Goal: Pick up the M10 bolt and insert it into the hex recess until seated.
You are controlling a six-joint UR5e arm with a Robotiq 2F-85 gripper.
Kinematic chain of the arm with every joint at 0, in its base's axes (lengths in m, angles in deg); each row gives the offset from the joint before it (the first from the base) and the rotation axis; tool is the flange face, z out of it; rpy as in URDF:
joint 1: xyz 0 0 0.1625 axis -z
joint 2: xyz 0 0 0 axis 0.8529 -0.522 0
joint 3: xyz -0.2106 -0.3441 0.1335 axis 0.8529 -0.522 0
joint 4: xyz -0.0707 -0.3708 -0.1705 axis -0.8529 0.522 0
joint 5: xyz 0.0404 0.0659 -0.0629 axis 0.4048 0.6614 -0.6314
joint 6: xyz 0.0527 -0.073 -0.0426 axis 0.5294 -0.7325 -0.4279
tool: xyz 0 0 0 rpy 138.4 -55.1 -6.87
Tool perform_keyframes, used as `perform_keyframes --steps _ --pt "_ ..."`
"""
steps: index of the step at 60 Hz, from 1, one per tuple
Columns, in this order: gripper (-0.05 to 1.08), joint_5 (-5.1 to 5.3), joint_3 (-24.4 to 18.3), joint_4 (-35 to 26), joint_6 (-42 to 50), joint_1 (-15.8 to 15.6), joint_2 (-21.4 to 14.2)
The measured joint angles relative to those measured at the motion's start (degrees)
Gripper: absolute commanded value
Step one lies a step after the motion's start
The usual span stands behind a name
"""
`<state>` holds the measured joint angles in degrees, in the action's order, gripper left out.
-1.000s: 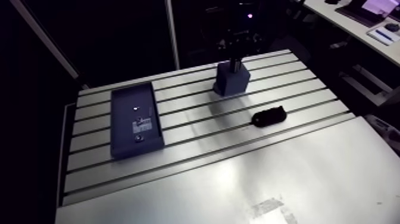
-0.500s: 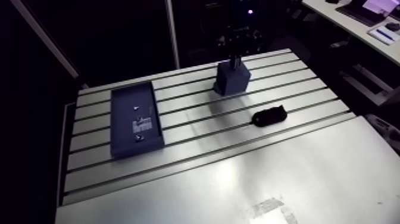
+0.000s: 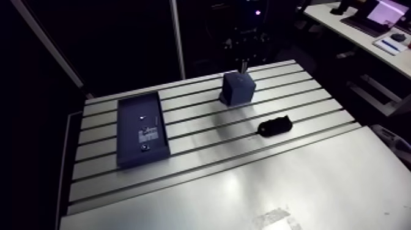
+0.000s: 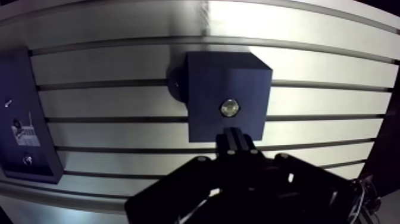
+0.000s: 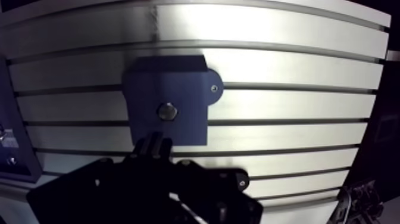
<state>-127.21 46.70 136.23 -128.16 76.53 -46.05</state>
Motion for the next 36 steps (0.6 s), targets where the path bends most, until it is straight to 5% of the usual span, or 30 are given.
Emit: perform_keyframes --steps 1,2,4,5,6,36 --pt "0.61 0.00 -0.01 -0.16 0.00 0.01 -0.14" --pt "0.61 0.00 -0.02 -0.31 0.01 0.02 -0.26" --pt "0.17 -0.01 -0.05 -0.64 0.01 0.03 -0.49" --pt "0.17 0.00 -0.08 -0.86 0.01 0.03 -0.62" --pt "0.02 0.00 -0.11 -1.07 0.01 0.03 -0.74" --pt "0.00 0.15 -6.32 -13.46 1.84 -0.89 -5.22"
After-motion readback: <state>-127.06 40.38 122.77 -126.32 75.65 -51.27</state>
